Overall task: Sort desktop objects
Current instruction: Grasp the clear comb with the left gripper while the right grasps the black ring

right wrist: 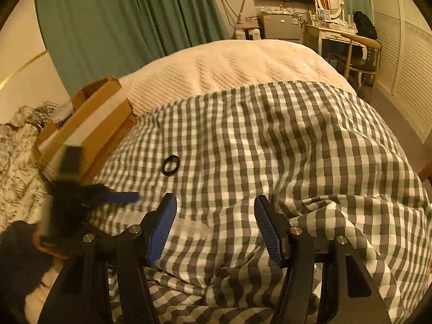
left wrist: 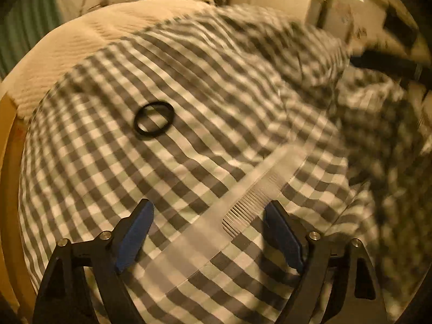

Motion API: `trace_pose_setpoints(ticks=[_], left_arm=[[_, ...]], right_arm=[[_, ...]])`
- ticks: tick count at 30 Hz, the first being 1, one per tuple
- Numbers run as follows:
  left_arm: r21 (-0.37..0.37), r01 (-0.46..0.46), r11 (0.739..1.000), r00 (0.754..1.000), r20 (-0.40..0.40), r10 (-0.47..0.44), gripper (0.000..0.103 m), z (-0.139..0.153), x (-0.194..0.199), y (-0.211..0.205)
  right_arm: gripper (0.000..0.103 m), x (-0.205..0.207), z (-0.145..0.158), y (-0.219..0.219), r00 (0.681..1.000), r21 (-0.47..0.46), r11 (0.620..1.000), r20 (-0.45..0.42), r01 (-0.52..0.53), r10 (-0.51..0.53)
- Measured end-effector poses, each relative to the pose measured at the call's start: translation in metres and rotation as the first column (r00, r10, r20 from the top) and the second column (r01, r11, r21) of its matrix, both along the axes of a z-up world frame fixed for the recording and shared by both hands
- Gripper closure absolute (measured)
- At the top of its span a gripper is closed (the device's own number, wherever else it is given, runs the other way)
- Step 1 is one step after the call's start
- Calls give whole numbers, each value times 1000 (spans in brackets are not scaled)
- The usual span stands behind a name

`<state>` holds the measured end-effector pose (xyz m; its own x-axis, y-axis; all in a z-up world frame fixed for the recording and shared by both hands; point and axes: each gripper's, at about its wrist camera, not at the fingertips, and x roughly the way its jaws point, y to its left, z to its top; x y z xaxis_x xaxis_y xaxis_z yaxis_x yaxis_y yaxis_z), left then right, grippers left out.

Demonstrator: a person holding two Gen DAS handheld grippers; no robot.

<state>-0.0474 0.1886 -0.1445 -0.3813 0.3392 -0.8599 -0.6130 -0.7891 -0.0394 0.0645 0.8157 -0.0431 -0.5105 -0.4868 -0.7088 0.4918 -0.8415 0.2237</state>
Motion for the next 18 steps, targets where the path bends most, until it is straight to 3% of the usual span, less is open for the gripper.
trace_pose_setpoints(ticks=[1, 3, 8, 11, 15, 18], left_arm=[[10, 11, 1000, 1000, 0, -11, 78, 2, 2, 1], [17, 0, 1000, 1000, 17, 0, 98, 9, 7, -2], [29, -130, 991, 991, -17, 131, 100, 19, 27, -26], [82, -244, 966, 969, -12, 246, 100, 33, 27, -55], [126, -431, 893, 901, 8, 434, 100, 42, 18, -102], [124, -498, 858, 866, 17, 500, 100, 33, 10, -121]], right_arm=[[44, 0, 0, 2, 1000, -7, 1000, -2, 4, -4], [44, 0, -2, 4, 1000, -15, 1000, 7, 10, -9], [44, 1, -9, 8, 998, 6, 999, 32, 49, -49], [44, 8, -8, 3, 999, 43, 998, 18, 46, -47], [44, 9, -10, -28, 1000, 92, 996, 9, -1, 0], [44, 1, -15, -62, 999, 75, 996, 18, -49, 48]])
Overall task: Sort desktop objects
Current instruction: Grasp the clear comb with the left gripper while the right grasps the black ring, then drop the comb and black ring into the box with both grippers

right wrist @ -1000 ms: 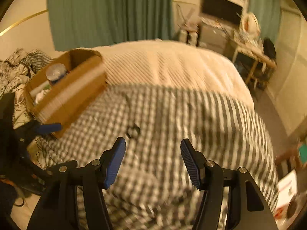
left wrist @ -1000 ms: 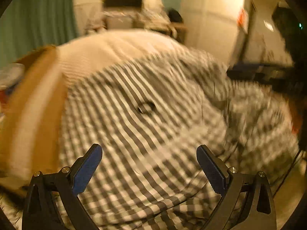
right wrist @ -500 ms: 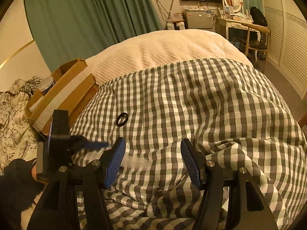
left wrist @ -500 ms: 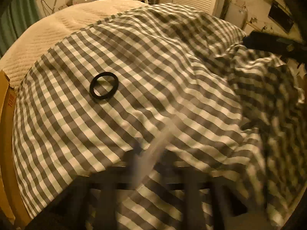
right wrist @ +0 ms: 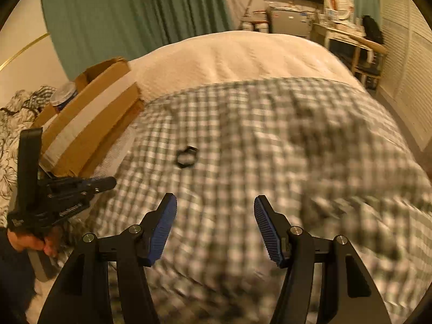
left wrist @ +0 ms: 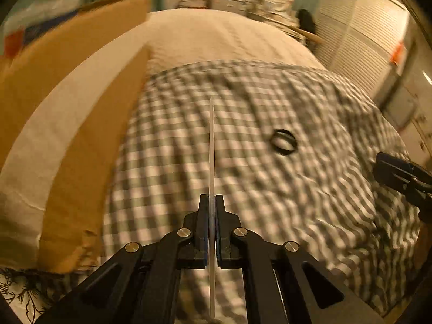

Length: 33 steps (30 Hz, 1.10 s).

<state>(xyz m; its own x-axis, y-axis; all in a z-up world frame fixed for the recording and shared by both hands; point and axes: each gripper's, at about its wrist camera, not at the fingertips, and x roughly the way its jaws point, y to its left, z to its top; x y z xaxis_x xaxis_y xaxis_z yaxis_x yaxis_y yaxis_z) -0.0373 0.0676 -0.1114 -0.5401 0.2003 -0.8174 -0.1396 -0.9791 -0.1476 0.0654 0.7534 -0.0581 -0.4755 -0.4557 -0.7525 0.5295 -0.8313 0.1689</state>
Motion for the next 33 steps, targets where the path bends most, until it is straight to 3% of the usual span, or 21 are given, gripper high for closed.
trace_pose_setpoints(ticks=[8, 10, 11, 13, 14, 18, 24, 28, 33], left_arm=[[8, -36, 999, 999, 18, 36, 100, -19, -18, -9], [6, -29, 1000, 999, 13, 29, 100, -19, -19, -9], [3, -28, 1000, 1000, 9, 28, 100, -20, -19, -8], [2, -23, 1000, 1000, 4, 23, 100, -19, -18, -7], [0, -22, 1000, 1000, -3, 22, 100, -17, -16, -8], [8, -26, 1000, 998, -48, 27, 100, -4, -4, -9], [7, -22, 1000, 990, -137, 23, 100, 33, 28, -12], [71, -63, 996, 972, -223, 77, 100, 86, 52, -35], [58, -148, 987, 937, -312, 158, 100, 157, 52, -84]], right_arm=[[46, -63, -51, -84, 998, 117, 993, 64, -9, 1], [62, -76, -70, -94, 996, 161, 987, 90, -7, -7], [66, -77, -76, -96, 997, 178, 984, 79, -2, -13], [95, -74, -75, -92, 998, 168, 986, 68, -1, -10], [96, -72, -72, -88, 997, 154, 988, 73, 0, -11], [97, -44, -58, -57, 996, 63, 998, 92, 11, -16], [97, 13, -19, -35, 998, 44, 998, 59, -33, 31], [97, 38, 30, -49, 995, 26, 995, -10, -98, 99], [97, 59, 107, -101, 967, -45, 972, -115, -232, 226]])
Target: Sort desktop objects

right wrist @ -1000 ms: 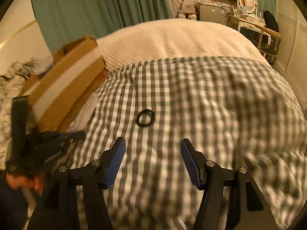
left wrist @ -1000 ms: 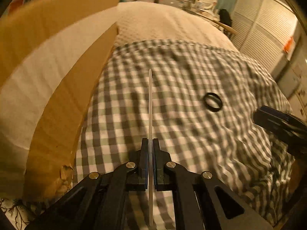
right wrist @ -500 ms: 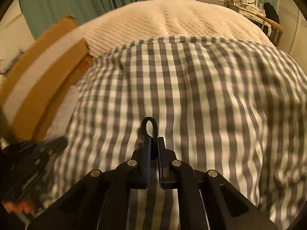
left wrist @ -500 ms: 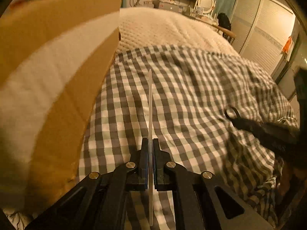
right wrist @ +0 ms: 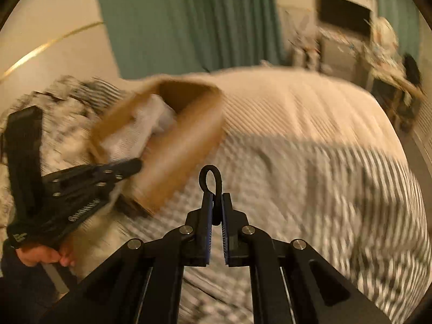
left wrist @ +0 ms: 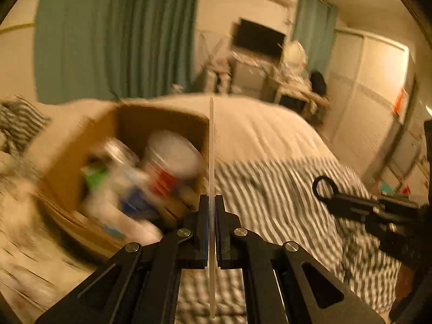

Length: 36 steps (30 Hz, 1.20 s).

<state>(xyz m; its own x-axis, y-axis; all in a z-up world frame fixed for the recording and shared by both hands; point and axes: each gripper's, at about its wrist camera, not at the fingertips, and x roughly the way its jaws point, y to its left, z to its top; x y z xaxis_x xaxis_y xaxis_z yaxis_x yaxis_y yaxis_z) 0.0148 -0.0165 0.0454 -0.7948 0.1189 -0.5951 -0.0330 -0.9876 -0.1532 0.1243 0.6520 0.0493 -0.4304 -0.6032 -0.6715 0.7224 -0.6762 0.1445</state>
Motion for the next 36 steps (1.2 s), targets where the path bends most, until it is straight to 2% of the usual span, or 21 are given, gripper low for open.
trace_pose_setpoints(ticks=[3, 5, 8, 13, 14, 15, 16, 17, 18, 19, 21, 23, 24, 25, 27, 29, 31, 33, 36], left_arm=[[-26, -95, 995, 995, -13, 94, 100, 24, -14, -35], [-30, -127, 991, 992, 3, 127, 100, 27, -22, -59], [-34, -153, 988, 986, 57, 154, 100, 12, -38, -79], [-94, -191, 977, 970, 134, 202, 97, -25, -50, -100], [-97, -191, 977, 967, 153, 204, 97, -32, -54, -102], [-100, -192, 976, 964, 167, 207, 94, -38, -54, -104], [-98, -192, 976, 962, 180, 207, 83, -41, -54, -105], [-93, -200, 975, 958, 190, 215, 74, -42, -53, -106], [-88, -211, 974, 955, 194, 224, 50, -40, -50, -105], [-72, -232, 970, 952, 187, 241, 32, -36, -45, -105], [-32, -242, 970, 959, 141, 244, 27, -22, -32, -102], [-30, -246, 969, 962, 116, 248, 24, -5, -22, -98], [-38, -251, 967, 962, 97, 254, 16, 7, -14, -93], [-44, -255, 966, 963, 79, 257, 8, 15, -8, -88], [-51, -259, 965, 965, 25, 260, 0, 32, 8, -77], [-60, -254, 965, 967, -44, 251, 0, 42, 26, -63], [-86, -220, 972, 975, -57, 216, 0, 41, 38, -45], [-117, -196, 973, 981, -25, 195, 0, 32, 40, -30], [-144, -212, 967, 977, 8, 215, 0, 9, 40, -8]], right_arm=[[97, 0, 31, -54, 997, -56, 995, -17, -83, 82], [97, -8, 38, -86, 995, -77, 991, -8, -105, 104], [97, -16, 36, -127, 992, -100, 988, 35, -120, 124], [96, -32, 22, -170, 991, -96, 989, 64, -111, 117], [93, -34, 22, -173, 991, -93, 989, 63, -113, 120], [78, -36, 19, -177, 989, -79, 989, 66, -127, 132], [56, -35, 18, -176, 989, -72, 989, 64, -129, 134], [46, -35, 17, -174, 991, -70, 990, 55, -120, 123], [39, -33, 18, -168, 994, -75, 993, 40, -96, 99], [39, -32, 20, -160, 998, -93, 994, 19, -61, 63], [39, -32, 26, -145, 999, -118, 992, 20, -40, 43], [39, -28, 36, -126, 1000, -128, 992, 5, -16, 17], [38, -29, 43, -121, 1000, -128, 992, -8, -8, 7], [36, -25, 52, -108, 999, -129, 992, -39, 4, -9], [30, -10, 69, -84, 992, -114, 993, -115, 30, -43], [22, 3, 78, -63, 982, -98, 994, -175, 56, -72], [1, 17, 82, -34, 966, -92, 991, -231, 93, -113], [1, 31, 75, 1, 948, -94, 987, -278, 133, -154], [1, 32, 51, 37, 939, -48, 978, -275, 204, -209]])
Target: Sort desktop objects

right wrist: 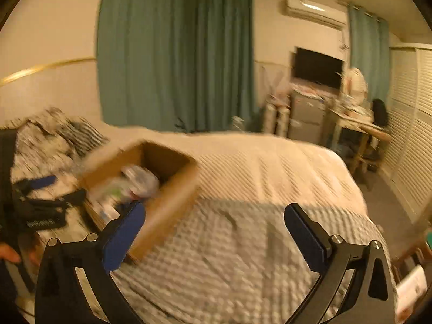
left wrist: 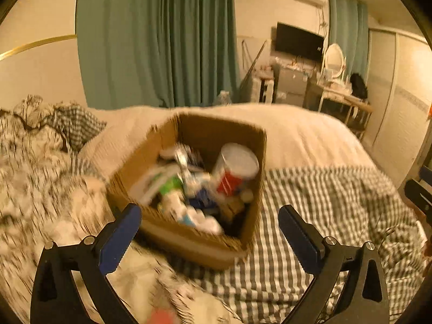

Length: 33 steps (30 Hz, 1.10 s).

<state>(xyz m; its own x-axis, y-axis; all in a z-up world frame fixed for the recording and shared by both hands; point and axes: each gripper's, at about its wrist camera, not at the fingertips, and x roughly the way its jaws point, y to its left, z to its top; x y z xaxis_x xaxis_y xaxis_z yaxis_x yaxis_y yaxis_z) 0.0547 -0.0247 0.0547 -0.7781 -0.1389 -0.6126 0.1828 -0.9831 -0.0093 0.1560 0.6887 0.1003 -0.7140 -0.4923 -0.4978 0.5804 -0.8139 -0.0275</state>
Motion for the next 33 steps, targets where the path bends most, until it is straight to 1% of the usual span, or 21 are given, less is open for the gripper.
trace_pose_setpoints(ticks=[2, 4, 6, 8, 10, 11, 12, 13, 16, 18, 21, 25, 27, 31, 33], left_arm=[[44, -27, 999, 1000, 1, 27, 0, -21, 3, 12], [93, -67, 993, 997, -20, 69, 0, -42, 12, 24], [102, -102, 990, 993, -40, 107, 0, -57, 19, 33], [71, -113, 991, 991, -63, 117, 0, -70, 24, 46], [14, -129, 992, 990, -55, 130, 0, -75, 20, 57], [3, -138, 990, 989, -47, 138, 0, -74, 18, 59], [5, -145, 989, 988, -51, 145, 0, -73, 17, 61], [11, -144, 989, 988, -57, 145, 0, -70, 16, 61], [7, -126, 992, 990, -70, 126, 0, -66, 16, 68], [-2, -115, 993, 991, -70, 115, 0, -67, 17, 73], [-11, -101, 995, 993, -60, 100, 0, -67, 16, 78], [8, -89, 996, 994, -69, 90, 0, -61, 18, 81], [-6, -86, 996, 993, -76, 86, 0, -60, 20, 84], [-59, -60, 996, 995, -79, 55, 0, -61, 22, 91], [-62, -56, 996, 996, -78, 51, 0, -61, 22, 92]], right_arm=[[1, -3, -20, 16, 999, 9, 999, 23, 38, -39], [1, -4, -46, 34, 996, -12, 997, 57, 75, -74], [1, -1, -78, 54, 986, -77, 986, 93, 145, -138], [1, -1, -99, 61, 983, -82, 986, 125, 144, -133], [1, -3, -105, 62, 987, -48, 992, 116, 118, -112], [1, -3, -106, 63, 989, -37, 993, 100, 116, -112], [1, -4, -105, 66, 990, -41, 993, 87, 113, -110], [1, -5, -105, 67, 990, -53, 993, 92, 108, -102], [1, -13, -106, 72, 986, -97, 990, 142, 100, -86], [1, -14, -108, 73, 984, -105, 989, 158, 101, -83], [1, -13, -111, 71, 984, -87, 991, 154, 105, -91], [1, -8, -110, 63, 985, -66, 992, 139, 108, -98], [1, -8, -112, 61, 985, -65, 992, 144, 108, -97], [1, -8, -115, 59, 984, -63, 992, 148, 109, -99], [1, -7, -116, 58, 984, -56, 992, 143, 111, -102]])
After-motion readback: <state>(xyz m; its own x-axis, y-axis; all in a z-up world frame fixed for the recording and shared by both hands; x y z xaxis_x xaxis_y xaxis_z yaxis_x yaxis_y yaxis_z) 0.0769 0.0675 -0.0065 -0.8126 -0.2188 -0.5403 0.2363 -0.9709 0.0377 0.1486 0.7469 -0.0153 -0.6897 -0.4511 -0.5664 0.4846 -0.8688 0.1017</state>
